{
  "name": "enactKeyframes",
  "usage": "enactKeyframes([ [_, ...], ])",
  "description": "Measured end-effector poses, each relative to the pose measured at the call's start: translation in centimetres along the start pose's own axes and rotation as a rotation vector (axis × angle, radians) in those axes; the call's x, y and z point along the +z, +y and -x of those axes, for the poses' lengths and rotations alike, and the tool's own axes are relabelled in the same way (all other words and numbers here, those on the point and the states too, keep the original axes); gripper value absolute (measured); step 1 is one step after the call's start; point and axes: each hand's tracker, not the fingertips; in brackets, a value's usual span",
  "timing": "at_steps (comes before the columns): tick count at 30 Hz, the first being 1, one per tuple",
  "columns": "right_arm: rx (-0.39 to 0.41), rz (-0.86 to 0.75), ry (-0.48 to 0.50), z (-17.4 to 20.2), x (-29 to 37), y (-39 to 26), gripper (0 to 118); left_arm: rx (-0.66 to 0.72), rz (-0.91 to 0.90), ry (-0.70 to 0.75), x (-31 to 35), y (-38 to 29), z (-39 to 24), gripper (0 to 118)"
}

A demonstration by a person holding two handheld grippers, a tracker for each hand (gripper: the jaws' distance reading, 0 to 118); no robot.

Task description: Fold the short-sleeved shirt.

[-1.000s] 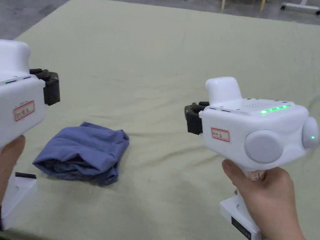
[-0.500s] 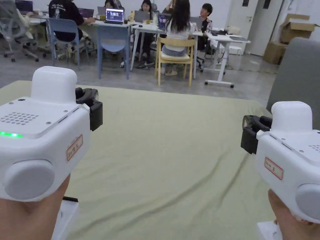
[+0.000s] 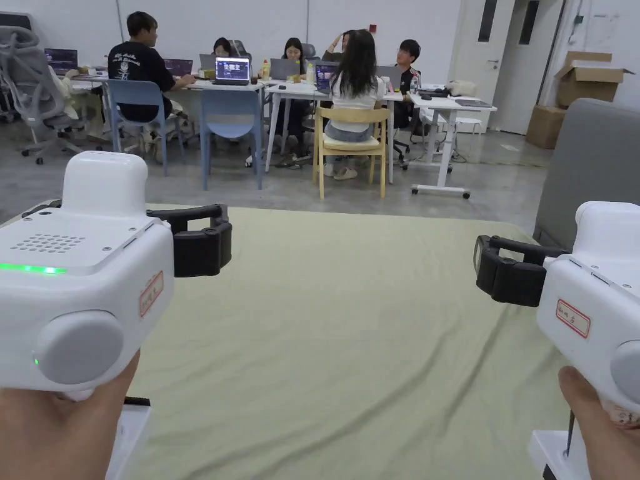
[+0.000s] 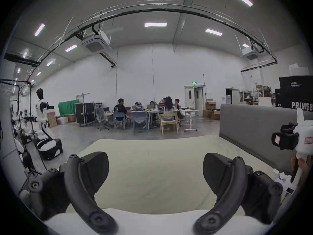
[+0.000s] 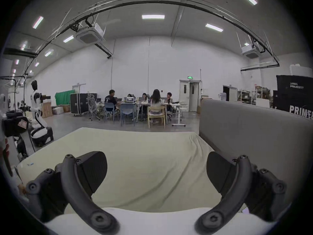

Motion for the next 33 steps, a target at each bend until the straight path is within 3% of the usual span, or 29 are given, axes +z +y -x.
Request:
enactKeyframes([
  [3, -0.050, -0.010, 0.040, -0.4, 0.1, 0.2, 118, 0.027, -0.012, -0.009, 0.0, 0.0, 0.9, 116],
  [10, 0.026, 0.011, -0.037, 0.1, 0.1, 0.5, 118, 0.031, -0.004, -0.001, 0.0, -0.1, 1.4, 116],
  [17, -0.003, 0.031, -0.010, -0.1, 0.0, 0.0, 118, 0.038, -0.011, -0.009, 0.1, -0.3, 1.4, 116],
  [25, 0.034, 0.043, -0.024, 0.1, 0.3, 0.2, 118, 0.097, -0.029, -0.066, 0.5, -0.3, 2.0, 117],
  [33, 0.038, 0.044, -0.022, -0.1, 0.5, 0.2, 118, 0.065, -0.002, -0.055, 0.3, -0.7, 1.6, 117],
])
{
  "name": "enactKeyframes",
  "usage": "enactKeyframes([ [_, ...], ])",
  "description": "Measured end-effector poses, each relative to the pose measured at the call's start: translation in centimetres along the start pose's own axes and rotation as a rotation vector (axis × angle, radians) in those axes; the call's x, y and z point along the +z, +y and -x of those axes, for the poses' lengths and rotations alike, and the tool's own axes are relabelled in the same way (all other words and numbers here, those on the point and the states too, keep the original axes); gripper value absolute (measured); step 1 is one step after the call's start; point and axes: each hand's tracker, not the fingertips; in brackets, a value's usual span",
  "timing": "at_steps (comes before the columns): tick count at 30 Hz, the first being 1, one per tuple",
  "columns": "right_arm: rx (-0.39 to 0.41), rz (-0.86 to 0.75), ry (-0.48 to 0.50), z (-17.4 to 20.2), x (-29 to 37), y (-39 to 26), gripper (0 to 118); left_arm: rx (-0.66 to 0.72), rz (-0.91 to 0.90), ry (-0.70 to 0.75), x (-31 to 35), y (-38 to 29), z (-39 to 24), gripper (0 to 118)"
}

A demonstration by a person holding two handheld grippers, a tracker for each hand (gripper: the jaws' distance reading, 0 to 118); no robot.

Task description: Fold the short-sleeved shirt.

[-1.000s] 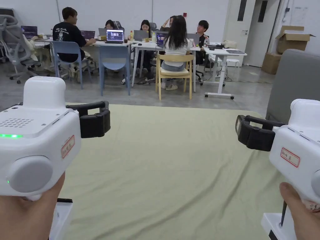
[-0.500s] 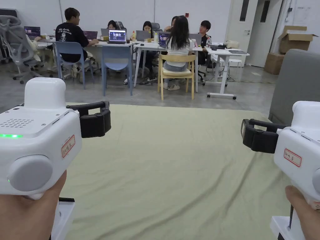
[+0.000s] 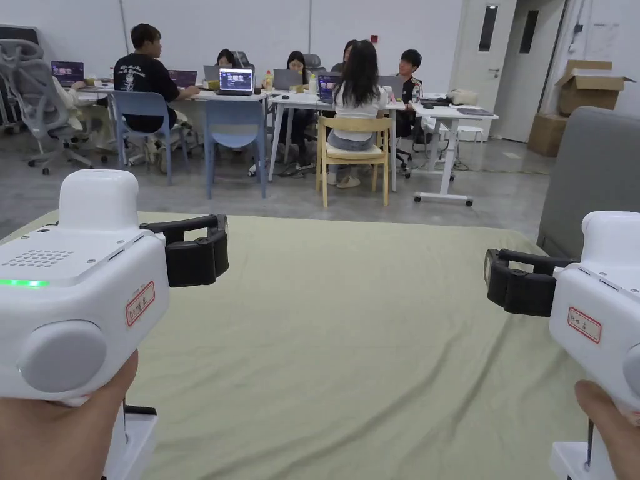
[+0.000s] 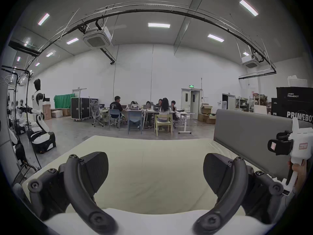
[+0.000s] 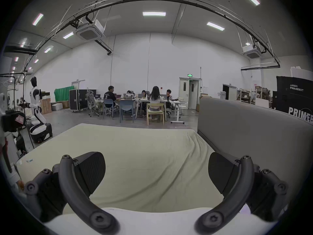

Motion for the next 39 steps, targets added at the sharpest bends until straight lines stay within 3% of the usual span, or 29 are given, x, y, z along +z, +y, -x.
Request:
enactKeyframes([
  [39, 0.003, -0.014, 0.029, 0.43, 0.34, -0.54, 118, 0.022, -0.015, 0.018, 0.17, -0.49, 0.75, 117],
])
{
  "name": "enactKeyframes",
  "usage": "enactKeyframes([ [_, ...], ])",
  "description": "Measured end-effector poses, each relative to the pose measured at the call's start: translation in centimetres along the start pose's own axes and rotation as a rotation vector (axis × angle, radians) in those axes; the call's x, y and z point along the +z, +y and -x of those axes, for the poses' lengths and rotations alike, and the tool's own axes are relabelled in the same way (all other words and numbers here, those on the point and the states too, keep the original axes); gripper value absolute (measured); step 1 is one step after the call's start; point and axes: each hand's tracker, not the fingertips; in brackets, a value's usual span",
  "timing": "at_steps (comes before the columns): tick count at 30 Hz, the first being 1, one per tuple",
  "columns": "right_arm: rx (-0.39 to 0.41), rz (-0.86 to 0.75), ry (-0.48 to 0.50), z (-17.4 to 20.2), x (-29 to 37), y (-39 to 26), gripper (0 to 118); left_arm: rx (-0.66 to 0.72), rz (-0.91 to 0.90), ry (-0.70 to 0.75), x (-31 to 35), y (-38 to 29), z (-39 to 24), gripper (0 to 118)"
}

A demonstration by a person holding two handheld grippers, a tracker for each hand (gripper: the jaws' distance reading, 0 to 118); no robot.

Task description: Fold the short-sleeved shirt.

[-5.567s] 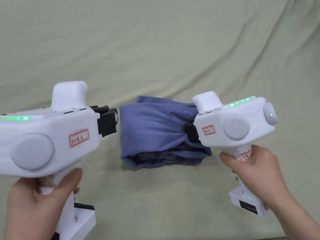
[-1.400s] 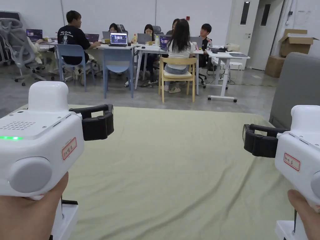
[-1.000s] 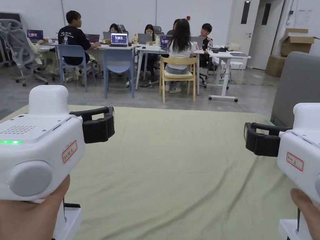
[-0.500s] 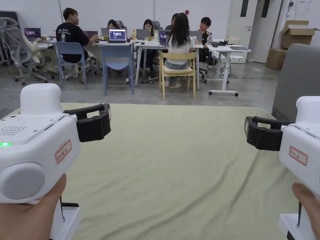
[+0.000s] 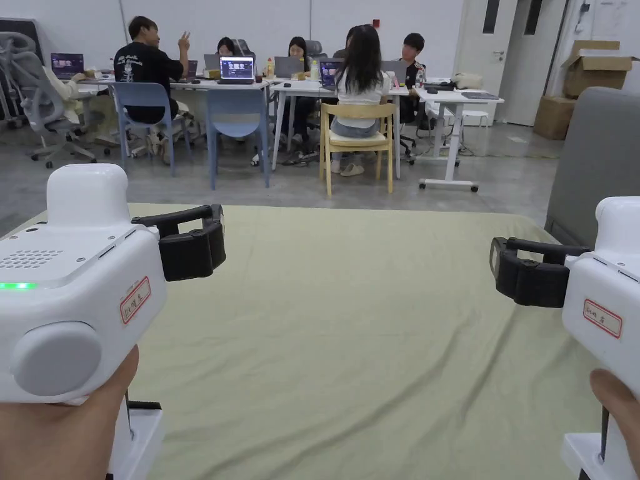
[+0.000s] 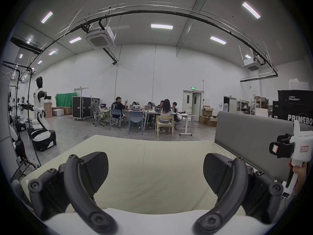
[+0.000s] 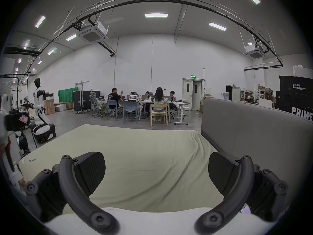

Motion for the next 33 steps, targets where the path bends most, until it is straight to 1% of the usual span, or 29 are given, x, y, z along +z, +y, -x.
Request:
enactKeyframes([
  [3, 0.013, -0.004, -0.003, 0.2, 0.1, 0.0, 118, 0.000, -0.006, 0.000, 0.1, 0.0, 0.1, 117],
  [9, 0.008, -0.009, 0.000, 0.4, 0.1, 0.0, 118, -0.024, -0.024, 0.011, 0.4, 0.0, -0.2, 117],
  [13, 0.032, -0.030, -0.009, 0.7, 0.4, -0.2, 118, 0.030, -0.027, -0.056, 0.5, 0.2, 0.2, 117],
  [16, 0.043, -0.024, -0.007, 0.8, 0.3, -0.1, 118, 0.014, -0.016, -0.049, 0.4, 0.3, -0.2, 117],
  [19, 0.027, -0.028, -0.002, 0.8, 0.3, 0.0, 118, -0.033, -0.076, 0.028, 0.7, 0.2, -0.9, 117],
  [20, 0.020, -0.029, 0.002, 0.8, 0.2, 0.0, 118, -0.032, -0.087, 0.033, 0.8, 0.2, -1.0, 117],
  [22, 0.008, -0.027, 0.006, 0.7, 0.2, 0.1, 118, -0.024, -0.082, 0.010, 0.7, 0.3, -0.8, 117],
  [24, 0.003, -0.020, 0.011, 0.6, 0.2, 0.1, 118, -0.004, -0.037, -0.048, 0.4, 0.6, -0.5, 117],
  [27, -0.002, -0.011, 0.017, 0.5, 0.1, 0.1, 118, -0.005, -0.022, -0.045, 0.2, 0.6, -0.3, 117],
  [31, -0.018, -0.013, 0.031, 0.3, 0.1, 0.1, 118, 0.001, -0.048, -0.033, 0.5, 0.4, -0.5, 117],
  [33, -0.013, -0.017, 0.015, 0.4, 0.0, 0.1, 118, -0.003, -0.066, -0.016, 0.5, 0.3, -0.5, 117],
])
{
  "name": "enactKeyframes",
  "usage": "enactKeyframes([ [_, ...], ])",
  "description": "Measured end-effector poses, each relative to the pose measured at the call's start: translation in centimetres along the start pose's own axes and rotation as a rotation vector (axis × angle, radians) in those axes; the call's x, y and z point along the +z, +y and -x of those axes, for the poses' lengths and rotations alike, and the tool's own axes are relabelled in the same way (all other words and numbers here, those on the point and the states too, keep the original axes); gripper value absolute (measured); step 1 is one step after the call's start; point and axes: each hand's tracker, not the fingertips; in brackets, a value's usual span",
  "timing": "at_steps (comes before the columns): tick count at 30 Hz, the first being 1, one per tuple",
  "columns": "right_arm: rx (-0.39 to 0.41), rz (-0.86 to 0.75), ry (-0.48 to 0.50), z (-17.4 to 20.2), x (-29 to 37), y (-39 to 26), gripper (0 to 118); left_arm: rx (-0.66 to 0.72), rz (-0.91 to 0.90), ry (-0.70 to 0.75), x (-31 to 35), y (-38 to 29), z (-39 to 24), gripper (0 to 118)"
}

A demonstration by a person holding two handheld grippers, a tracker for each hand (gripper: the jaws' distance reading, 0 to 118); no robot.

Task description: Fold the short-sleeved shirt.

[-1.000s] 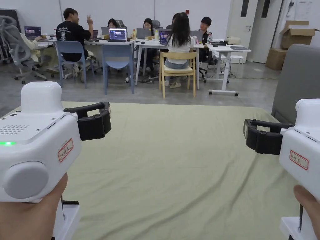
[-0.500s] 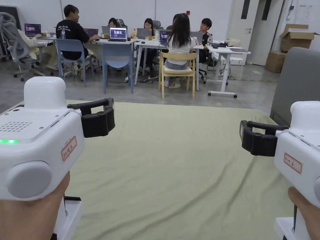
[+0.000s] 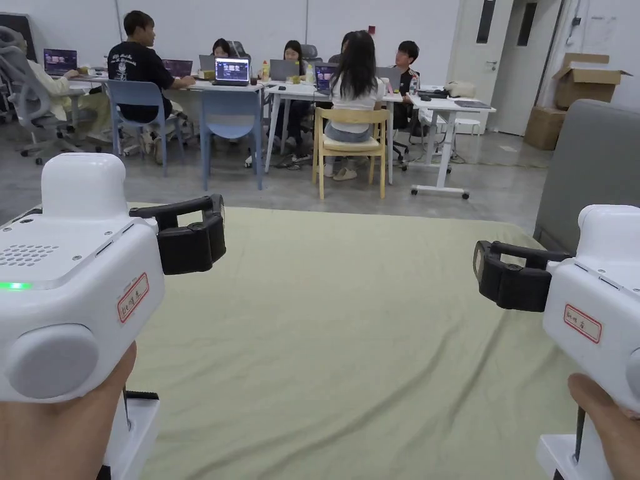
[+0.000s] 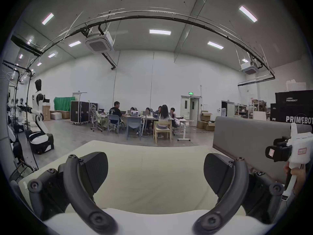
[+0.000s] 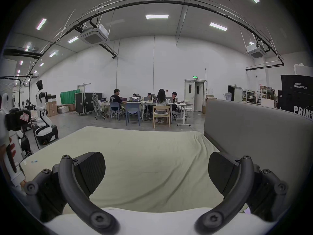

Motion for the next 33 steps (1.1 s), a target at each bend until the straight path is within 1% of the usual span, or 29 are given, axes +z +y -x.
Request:
enactKeyframes([
  [3, 0.018, 0.010, -0.012, 0.1, 0.0, 0.1, 118, 0.001, -0.003, 0.001, -0.1, 0.0, 0.1, 117],
  [6, 0.055, 0.021, -0.026, 0.2, -0.2, 0.1, 118, 0.014, 0.007, 0.000, -0.3, -0.1, 0.2, 117],
  [9, 0.057, 0.035, -0.029, 0.3, -0.4, 0.1, 118, 0.006, 0.014, 0.002, -0.4, -0.1, 0.1, 117],
  [10, 0.047, 0.036, -0.014, 0.1, -0.5, 0.1, 118, 0.002, 0.015, 0.003, -0.4, -0.1, 0.1, 117],
  [13, -0.027, 0.045, 0.023, -0.3, -0.7, 0.1, 118, -0.003, 0.016, 0.003, -0.5, -0.2, 0.0, 117],
  [14, -0.058, 0.045, 0.028, -0.5, -0.7, 0.1, 118, -0.005, 0.014, 0.005, -0.5, -0.2, -0.1, 117],
  [15, -0.070, 0.039, 0.016, -0.6, -0.7, 0.1, 118, -0.006, 0.010, 0.013, -0.6, -0.2, -0.2, 117],
  [22, -0.018, 0.047, -0.022, -0.5, -0.7, 0.5, 118, 0.017, 0.003, 0.020, -0.7, -0.2, 0.0, 117],
  [24, -0.017, 0.037, -0.060, -0.1, -0.5, 0.5, 118, 0.018, -0.002, 0.027, -0.6, -0.3, 0.1, 117],
  [25, -0.020, 0.014, -0.108, 0.0, -0.3, 0.4, 118, 0.021, -0.007, 0.032, -0.5, -0.3, 0.1, 117],
  [27, 0.016, -0.039, -0.182, 0.4, 0.1, 0.3, 118, 0.028, -0.014, 0.035, -0.4, -0.3, 0.1, 117],
  [28, 0.030, -0.064, -0.194, 0.4, 0.3, 0.3, 118, 0.031, -0.013, 0.034, -0.4, -0.3, 0.2, 117],
  [31, 0.050, -0.066, -0.133, 0.2, 0.6, 0.8, 118, 0.031, -0.010, 0.031, -0.4, -0.2, 0.2, 117],
  [33, 0.047, -0.033, -0.120, 0.2, 0.4, 1.3, 118, 0.027, -0.014, 0.035, -0.3, -0.1, 0.1, 117],
])
